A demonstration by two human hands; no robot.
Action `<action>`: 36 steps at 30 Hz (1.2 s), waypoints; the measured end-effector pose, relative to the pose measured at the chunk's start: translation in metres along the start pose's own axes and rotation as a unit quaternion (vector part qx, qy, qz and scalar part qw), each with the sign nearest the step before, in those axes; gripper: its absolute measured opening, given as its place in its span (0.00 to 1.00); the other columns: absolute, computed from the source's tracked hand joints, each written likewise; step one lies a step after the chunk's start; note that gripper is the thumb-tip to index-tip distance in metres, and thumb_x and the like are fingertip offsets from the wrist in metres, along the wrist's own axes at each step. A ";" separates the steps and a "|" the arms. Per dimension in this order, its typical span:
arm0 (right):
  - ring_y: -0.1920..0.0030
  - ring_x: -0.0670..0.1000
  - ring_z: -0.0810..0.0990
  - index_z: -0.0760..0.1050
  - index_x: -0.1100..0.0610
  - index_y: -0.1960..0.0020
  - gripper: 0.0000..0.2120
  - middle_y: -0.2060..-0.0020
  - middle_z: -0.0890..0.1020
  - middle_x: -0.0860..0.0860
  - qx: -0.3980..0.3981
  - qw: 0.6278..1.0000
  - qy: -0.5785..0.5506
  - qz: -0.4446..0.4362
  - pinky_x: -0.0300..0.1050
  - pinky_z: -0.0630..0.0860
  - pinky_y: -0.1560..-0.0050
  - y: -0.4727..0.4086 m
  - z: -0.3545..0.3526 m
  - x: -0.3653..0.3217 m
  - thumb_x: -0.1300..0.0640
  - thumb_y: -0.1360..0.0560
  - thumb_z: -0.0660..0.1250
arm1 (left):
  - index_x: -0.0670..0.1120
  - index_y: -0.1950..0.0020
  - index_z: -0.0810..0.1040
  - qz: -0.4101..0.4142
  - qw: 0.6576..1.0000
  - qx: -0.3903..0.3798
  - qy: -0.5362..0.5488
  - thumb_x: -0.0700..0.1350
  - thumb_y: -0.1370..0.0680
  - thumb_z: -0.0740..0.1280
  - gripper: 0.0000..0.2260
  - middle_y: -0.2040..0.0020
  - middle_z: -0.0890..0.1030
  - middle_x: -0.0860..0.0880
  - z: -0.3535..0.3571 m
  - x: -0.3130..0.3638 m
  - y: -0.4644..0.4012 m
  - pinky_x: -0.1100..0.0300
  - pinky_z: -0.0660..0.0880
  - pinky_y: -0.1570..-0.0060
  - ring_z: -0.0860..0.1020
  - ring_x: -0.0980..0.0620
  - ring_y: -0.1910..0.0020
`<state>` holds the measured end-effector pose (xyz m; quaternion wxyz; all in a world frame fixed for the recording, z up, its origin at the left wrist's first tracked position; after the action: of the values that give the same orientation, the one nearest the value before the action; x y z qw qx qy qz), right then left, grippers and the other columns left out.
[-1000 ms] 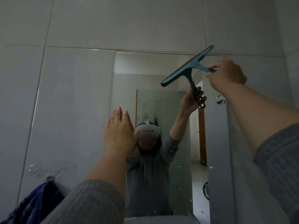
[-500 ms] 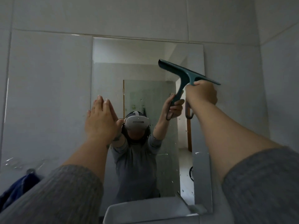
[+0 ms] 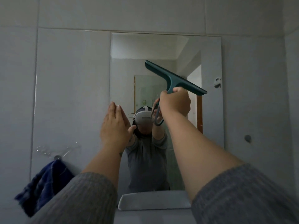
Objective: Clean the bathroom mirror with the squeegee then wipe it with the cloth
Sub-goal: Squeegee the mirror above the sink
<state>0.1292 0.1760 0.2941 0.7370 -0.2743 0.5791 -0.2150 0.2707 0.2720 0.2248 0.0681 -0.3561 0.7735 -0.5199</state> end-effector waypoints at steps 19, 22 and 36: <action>0.62 0.51 0.77 0.78 0.51 0.43 0.10 0.58 0.80 0.49 -0.131 0.927 0.300 -0.181 0.41 0.68 0.68 0.022 0.011 -0.025 0.58 0.24 0.66 | 0.41 0.26 0.57 0.015 0.997 0.077 0.012 0.57 0.28 0.71 0.39 0.28 0.62 0.45 -0.022 -0.016 -0.002 0.50 0.64 0.30 0.65 0.46 0.30; 0.64 0.50 0.70 0.77 0.50 0.41 0.11 0.54 0.80 0.52 -0.141 0.900 0.357 -0.207 0.39 0.61 0.71 0.014 -0.009 -0.028 0.56 0.22 0.65 | 0.41 0.25 0.57 0.030 0.998 0.059 0.016 0.56 0.28 0.71 0.39 0.26 0.60 0.45 -0.022 -0.013 -0.001 0.52 0.60 0.27 0.62 0.46 0.28; 0.42 0.60 0.77 0.76 0.45 0.38 0.19 0.40 0.79 0.54 -0.114 0.894 0.402 -0.161 0.52 0.74 0.43 -0.031 -0.078 0.003 0.60 0.26 0.67 | 0.44 0.26 0.57 0.062 0.998 -0.012 -0.009 0.56 0.30 0.73 0.40 0.23 0.55 0.43 -0.004 0.005 0.017 0.48 0.57 0.28 0.57 0.43 0.26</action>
<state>0.0540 0.1384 0.2988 0.3601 -0.3357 0.7945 -0.3554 0.2570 0.2756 0.2134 0.1026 -0.3130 0.7995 -0.5023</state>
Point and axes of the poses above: each hand's wrist, its own y-axis away from the middle knuckle, its own z-axis out of the palm, x = y × z, the point moved 2 cm from there along -y, towards the middle knuckle
